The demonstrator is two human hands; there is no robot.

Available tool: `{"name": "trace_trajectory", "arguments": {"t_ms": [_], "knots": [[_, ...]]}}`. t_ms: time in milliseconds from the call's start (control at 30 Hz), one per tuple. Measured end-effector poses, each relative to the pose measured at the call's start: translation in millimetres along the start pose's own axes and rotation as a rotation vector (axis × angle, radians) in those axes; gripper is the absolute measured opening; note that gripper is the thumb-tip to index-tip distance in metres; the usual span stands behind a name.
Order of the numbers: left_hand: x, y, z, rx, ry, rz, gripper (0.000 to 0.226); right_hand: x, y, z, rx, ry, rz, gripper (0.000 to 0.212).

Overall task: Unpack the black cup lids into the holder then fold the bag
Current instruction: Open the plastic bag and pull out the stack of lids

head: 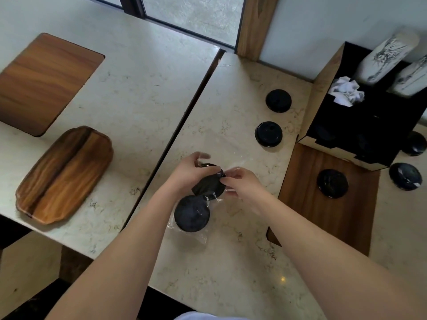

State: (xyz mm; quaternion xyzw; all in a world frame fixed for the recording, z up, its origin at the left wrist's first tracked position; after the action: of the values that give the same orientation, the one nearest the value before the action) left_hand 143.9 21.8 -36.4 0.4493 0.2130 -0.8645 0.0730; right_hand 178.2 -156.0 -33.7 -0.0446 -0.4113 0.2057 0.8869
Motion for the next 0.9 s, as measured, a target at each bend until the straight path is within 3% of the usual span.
{"name": "trace_trajectory", "arguments": {"t_ms": [133, 233, 367, 433, 567, 733, 833, 900], "knots": [[-4, 20, 32, 0.104, 0.038, 0.095, 0.042, -9, -30, 32, 0.025, -0.092, 0.040, 0.015], [-5, 45, 61, 0.203, 0.061, 0.101, 0.044, -28, -70, 61, 0.010, -0.115, 0.078, 0.040], [-6, 81, 93, 0.378, 0.083, 0.024, 0.036, -45, -138, 97, -0.347, -0.295, 0.177, 0.067], [-8, 99, 109, 0.454, 0.085, -0.008, 0.032, -51, -159, 113, -0.429, -0.407, 0.254, 0.065], [-15, 136, 139, 0.511, 0.116, -0.027, 0.018, -62, -178, 135, -0.424, -0.550, 0.354, 0.048], [-20, 167, 167, 0.497, 0.155, -0.078, 0.021, -77, -196, 155, -0.529, -0.644, 0.487, 0.055], [-22, 180, 179, 0.504, 0.146, -0.095, 0.030, -83, -207, 166, -0.606, -0.804, 0.630, 0.041], [-24, 187, 184, 0.523, 0.168, -0.105, 0.023, -84, -214, 169, -0.661, -0.882, 0.690, 0.028]]}}
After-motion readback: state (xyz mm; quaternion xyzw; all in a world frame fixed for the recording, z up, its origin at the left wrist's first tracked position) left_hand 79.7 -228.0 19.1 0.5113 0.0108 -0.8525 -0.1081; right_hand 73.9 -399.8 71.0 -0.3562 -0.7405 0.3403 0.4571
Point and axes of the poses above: each hand's wrist, its own z-axis away from the middle knuckle, its own y-axis out of the palm, x = y × z, the point moved 4 cm from there along -z, towards the middle knuckle, and after that the axes turned 13 degrees about -x, right-handed, at the moved point
